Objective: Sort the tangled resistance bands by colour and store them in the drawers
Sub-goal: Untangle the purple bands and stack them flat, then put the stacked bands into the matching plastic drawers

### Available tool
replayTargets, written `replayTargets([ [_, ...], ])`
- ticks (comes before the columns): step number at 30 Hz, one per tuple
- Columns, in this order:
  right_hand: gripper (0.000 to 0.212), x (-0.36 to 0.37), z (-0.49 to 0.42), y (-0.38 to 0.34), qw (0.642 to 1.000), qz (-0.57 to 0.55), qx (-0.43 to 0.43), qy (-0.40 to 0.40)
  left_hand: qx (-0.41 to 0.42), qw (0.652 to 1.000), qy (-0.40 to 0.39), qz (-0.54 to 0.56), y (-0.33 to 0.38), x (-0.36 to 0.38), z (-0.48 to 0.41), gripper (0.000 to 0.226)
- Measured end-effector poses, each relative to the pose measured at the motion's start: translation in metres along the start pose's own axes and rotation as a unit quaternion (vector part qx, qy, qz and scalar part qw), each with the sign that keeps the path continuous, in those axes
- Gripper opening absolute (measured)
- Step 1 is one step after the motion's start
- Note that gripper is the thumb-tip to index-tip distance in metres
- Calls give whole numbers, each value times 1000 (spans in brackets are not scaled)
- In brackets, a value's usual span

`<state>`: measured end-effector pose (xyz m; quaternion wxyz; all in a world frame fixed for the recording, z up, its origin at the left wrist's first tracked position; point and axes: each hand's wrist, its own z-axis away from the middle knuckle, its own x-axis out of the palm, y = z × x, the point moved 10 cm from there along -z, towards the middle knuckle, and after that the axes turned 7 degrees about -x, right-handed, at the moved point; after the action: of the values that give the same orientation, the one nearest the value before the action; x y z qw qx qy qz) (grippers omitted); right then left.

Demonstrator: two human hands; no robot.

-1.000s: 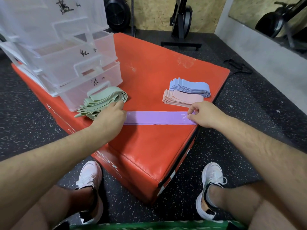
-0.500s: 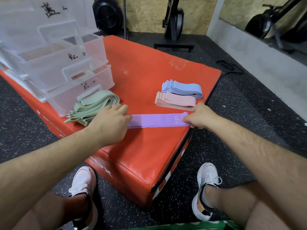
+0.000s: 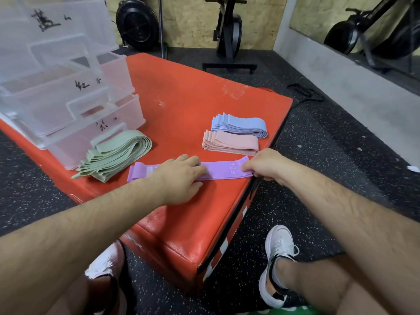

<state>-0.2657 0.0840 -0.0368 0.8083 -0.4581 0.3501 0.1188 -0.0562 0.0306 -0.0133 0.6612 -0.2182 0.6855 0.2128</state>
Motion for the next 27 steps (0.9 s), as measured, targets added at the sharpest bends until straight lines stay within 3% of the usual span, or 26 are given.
replayTargets([
  [4, 12, -4, -1, -1, 999, 28, -20, 4, -12, 1000, -1, 22, -6, 1, 1, 41],
  [7, 23, -3, 1, -8, 990, 134, -46, 10, -20, 999, -7, 40, -10, 2, 1, 51],
  [9, 19, -11, 5, -19, 974, 210, -64, 54, -21, 998, 6, 58, -10, -2, 2, 49],
  [12, 33, -18, 20, -52, 937, 299, -129, 129, -34, 995, 44, 77, -12, -18, 2, 51],
  [15, 32, -4, 33, -90, 926, 280, -210, 144, -39, 995, 55, 76, -17, -33, 4, 59],
  [21, 14, 39, 43, -167, 922, 145, -338, 119, -79, 987, 122, 64, -57, -66, 22, 47],
  [27, 11, 89, 42, -228, 902, 91, -414, 86, -132, 979, 128, 91, -110, -74, 55, 52],
])
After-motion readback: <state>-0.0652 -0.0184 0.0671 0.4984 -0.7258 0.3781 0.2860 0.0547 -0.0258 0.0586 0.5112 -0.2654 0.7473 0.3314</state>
